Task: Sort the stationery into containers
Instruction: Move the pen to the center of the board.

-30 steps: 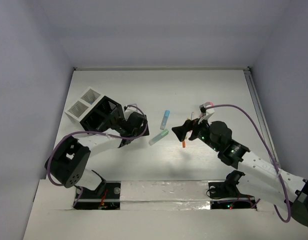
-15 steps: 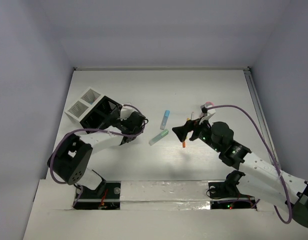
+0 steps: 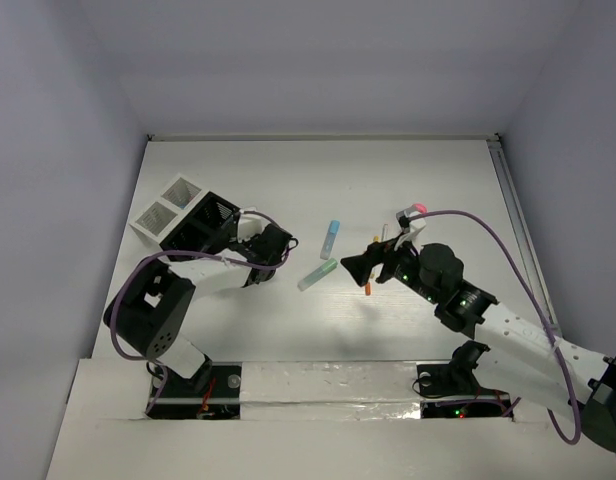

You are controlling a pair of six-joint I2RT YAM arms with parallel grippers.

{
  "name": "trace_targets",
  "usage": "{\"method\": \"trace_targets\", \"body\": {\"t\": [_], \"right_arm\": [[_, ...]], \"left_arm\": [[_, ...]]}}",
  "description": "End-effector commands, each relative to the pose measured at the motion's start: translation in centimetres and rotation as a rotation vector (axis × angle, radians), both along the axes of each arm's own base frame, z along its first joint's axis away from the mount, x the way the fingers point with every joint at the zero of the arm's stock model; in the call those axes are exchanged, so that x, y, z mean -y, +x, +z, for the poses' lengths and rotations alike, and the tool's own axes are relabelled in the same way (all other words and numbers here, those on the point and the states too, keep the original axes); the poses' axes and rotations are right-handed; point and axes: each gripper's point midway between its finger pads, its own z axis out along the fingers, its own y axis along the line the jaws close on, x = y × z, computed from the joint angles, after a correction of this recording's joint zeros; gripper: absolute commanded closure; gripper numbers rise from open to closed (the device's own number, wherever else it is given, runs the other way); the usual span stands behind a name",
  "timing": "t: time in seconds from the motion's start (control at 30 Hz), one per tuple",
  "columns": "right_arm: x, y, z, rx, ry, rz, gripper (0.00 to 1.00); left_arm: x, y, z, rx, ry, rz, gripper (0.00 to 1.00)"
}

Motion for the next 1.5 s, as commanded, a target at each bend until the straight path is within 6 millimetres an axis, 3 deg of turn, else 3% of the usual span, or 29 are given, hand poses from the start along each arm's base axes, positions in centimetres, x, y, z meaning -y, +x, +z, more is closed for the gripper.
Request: {"method": "trace_targets", "body": {"t": [0.0, 0.37, 0.47, 0.7, 0.87, 1.0, 1.1, 1.2, 1.47], "right_arm": [[-0.3, 0.2, 1.2, 0.045, 0.036, 0.014, 0.02], [0.4, 0.5, 1.4, 0.062, 0.014, -0.019, 0.02], [0.3, 0.5, 1.2, 0.059, 0.011, -0.017, 0.02], [0.3, 0.7, 1.3, 0.063, 0.009, -0.026, 0.02], [0.2, 0.7, 1.1, 0.058, 0.006, -0.018, 0.02], [0.1, 0.7, 0.9, 0.053, 0.002, -0.013, 0.02], [0.0, 0.6, 1.0, 0.055, 0.005, -0.009, 0.02], [0.0, 0.6, 1.1, 0.055, 0.009, -0.008, 0.02], [0.1, 0.5, 1.2, 0.060, 0.010, -0.006, 0.03]], "left_arm": [[-0.3, 0.6, 0.0, 0.009, 0.023, 0.036, 0.03], [0.4, 1.3, -0.7, -0.027, 0.049, 0.002, 0.03], [1.6, 1.1, -0.5, -0.021, 0.033, -0.041, 0.03], [7.9, 0.0, -1.1, -0.034, -0.063, -0.186, 0.03], [9.0, 0.3, 0.0, -0.009, -0.098, -0.205, 0.03], [8.3, 0.7, 3.0, 0.056, -0.088, -0.189, 0.03], [5.9, 1.2, 4.8, 0.096, -0.032, -0.135, 0.02], [3.2, 1.7, 4.2, 0.064, -0.018, -0.091, 0.02], [1.8, 2.5, 3.1, 0.045, -0.032, -0.088, 0.02]]}}
